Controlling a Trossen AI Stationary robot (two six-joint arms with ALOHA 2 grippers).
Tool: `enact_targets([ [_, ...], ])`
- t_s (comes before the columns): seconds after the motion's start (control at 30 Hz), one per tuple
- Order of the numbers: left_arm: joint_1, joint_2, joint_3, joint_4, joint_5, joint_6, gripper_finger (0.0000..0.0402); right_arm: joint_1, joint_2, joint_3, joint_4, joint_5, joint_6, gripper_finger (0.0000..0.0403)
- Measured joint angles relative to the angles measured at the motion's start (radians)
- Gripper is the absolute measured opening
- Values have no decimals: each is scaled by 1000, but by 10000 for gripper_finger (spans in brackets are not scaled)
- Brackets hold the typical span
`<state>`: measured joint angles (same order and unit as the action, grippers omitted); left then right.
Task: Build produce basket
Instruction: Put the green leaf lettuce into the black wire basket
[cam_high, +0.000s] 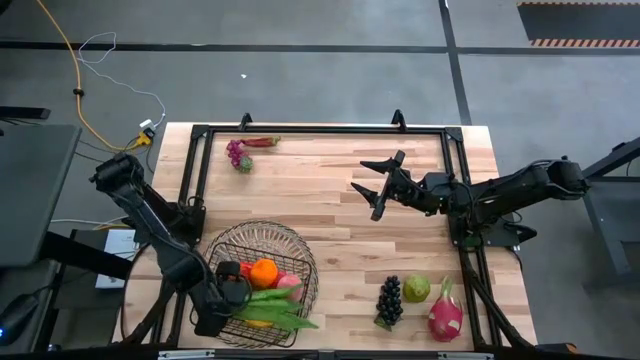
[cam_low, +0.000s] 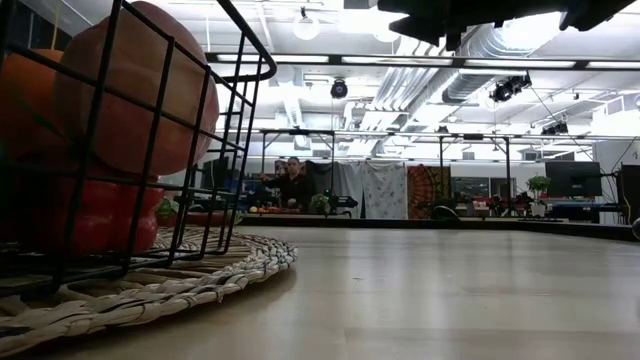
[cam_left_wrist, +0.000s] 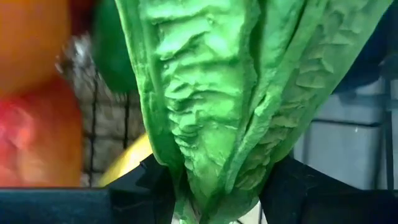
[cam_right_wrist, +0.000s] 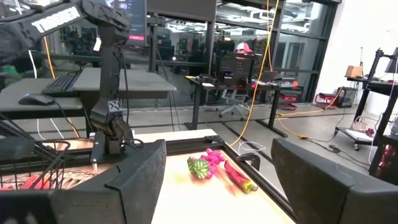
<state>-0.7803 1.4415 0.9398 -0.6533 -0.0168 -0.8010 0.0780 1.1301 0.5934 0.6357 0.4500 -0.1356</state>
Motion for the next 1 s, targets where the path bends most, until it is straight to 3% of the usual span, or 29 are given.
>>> enact_targets([
  [0.3,36,92,0,15,92,-8,168,0,0,0,3,0,0,283],
  [1.0,41,103,0,24,32,71,169,0,0,0,2,0,-3,283],
])
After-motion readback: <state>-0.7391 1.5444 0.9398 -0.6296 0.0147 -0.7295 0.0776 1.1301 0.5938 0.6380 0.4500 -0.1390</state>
